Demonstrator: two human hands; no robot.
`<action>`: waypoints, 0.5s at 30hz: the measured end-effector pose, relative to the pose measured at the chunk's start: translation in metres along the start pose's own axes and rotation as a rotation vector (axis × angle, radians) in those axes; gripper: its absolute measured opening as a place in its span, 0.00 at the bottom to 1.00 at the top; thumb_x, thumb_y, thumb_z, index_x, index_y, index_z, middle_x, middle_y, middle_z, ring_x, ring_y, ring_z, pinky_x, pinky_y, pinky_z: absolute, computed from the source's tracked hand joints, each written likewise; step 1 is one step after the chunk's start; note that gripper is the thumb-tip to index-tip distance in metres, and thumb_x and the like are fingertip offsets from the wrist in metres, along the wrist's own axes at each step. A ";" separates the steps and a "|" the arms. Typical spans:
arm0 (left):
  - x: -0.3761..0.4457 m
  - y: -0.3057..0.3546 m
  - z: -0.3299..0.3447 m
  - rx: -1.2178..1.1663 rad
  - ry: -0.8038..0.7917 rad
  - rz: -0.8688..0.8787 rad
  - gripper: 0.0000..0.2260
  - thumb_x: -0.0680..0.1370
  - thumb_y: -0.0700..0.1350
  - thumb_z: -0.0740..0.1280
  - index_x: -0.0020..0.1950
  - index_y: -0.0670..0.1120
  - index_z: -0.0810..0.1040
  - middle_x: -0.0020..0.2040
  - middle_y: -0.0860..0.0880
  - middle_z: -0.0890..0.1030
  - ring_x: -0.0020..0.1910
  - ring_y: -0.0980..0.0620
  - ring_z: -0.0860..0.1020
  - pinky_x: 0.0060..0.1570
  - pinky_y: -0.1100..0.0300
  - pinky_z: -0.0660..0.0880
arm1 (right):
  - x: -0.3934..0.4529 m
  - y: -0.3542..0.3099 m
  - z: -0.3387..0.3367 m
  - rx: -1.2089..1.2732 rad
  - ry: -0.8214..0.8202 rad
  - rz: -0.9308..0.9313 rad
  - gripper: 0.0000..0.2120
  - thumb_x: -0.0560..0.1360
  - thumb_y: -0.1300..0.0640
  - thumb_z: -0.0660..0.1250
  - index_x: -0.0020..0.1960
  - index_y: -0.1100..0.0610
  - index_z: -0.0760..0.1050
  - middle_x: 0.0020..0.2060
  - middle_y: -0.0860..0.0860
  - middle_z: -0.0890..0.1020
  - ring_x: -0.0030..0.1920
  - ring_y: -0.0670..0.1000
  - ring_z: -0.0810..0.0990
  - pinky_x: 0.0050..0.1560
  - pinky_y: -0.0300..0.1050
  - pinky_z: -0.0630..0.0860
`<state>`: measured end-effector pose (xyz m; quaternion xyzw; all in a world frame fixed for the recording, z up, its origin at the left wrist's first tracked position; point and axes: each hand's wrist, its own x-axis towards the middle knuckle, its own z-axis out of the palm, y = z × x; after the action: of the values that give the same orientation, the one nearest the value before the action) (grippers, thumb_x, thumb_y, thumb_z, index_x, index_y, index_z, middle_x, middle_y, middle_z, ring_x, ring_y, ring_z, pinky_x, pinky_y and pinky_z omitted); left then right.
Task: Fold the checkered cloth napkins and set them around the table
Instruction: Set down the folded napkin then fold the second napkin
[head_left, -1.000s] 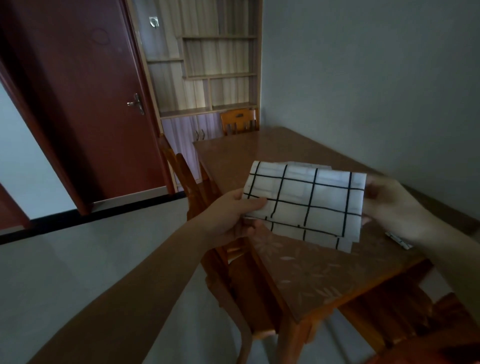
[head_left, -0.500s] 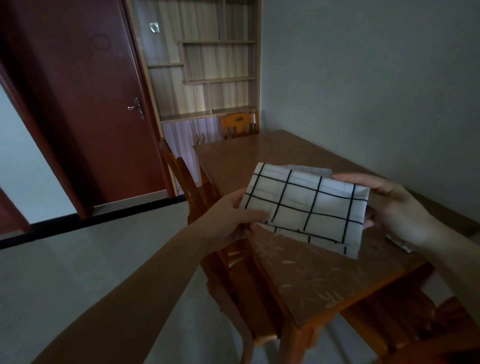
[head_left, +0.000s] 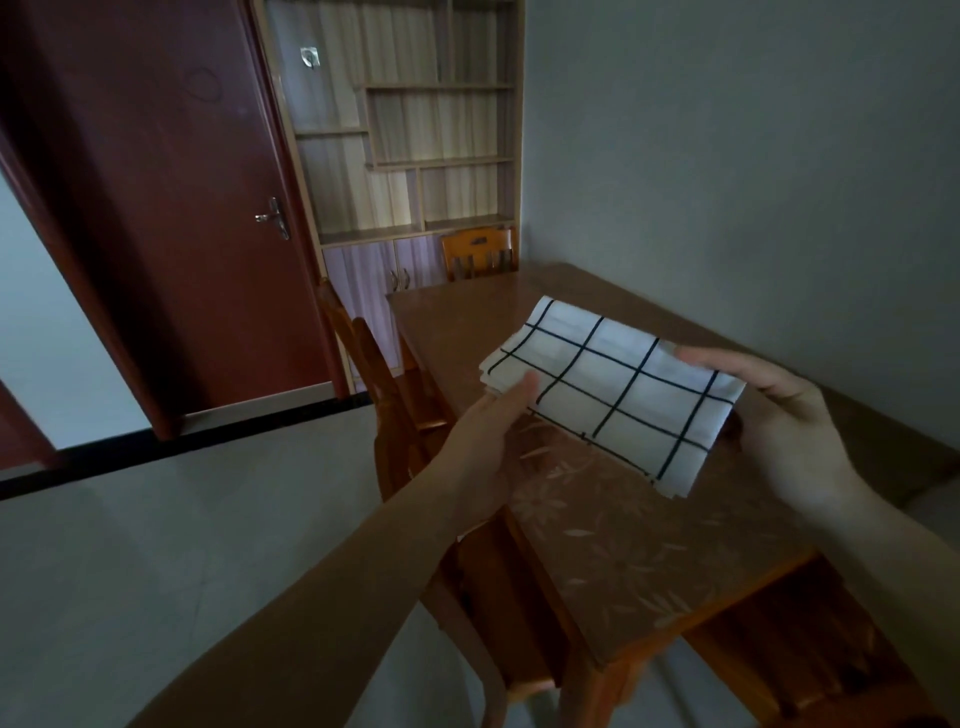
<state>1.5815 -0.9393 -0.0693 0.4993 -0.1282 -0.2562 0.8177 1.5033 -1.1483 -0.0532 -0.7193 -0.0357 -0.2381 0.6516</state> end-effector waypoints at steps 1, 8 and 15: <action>0.002 -0.001 0.002 -0.013 0.020 -0.011 0.21 0.72 0.50 0.69 0.62 0.43 0.77 0.50 0.46 0.83 0.47 0.48 0.81 0.54 0.50 0.76 | 0.001 0.000 -0.001 -0.030 -0.004 -0.029 0.16 0.80 0.70 0.55 0.54 0.60 0.80 0.43 0.43 0.86 0.40 0.42 0.83 0.34 0.34 0.78; 0.015 0.012 0.005 0.021 0.183 0.084 0.08 0.79 0.37 0.64 0.51 0.48 0.79 0.51 0.46 0.84 0.55 0.42 0.80 0.56 0.41 0.77 | 0.001 -0.007 -0.020 -0.191 -0.395 0.089 0.28 0.73 0.64 0.69 0.68 0.43 0.70 0.60 0.42 0.79 0.55 0.50 0.82 0.48 0.45 0.81; 0.010 0.022 0.004 0.238 -0.102 -0.046 0.09 0.77 0.39 0.63 0.55 0.47 0.79 0.47 0.47 0.86 0.46 0.48 0.84 0.44 0.52 0.81 | 0.013 -0.013 0.023 -0.221 -0.271 0.400 0.35 0.60 0.25 0.63 0.57 0.46 0.79 0.45 0.49 0.86 0.46 0.49 0.84 0.49 0.48 0.78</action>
<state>1.5941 -0.9396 -0.0482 0.5821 -0.1875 -0.2829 0.7389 1.5164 -1.1280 -0.0367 -0.8042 0.0464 -0.0087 0.5925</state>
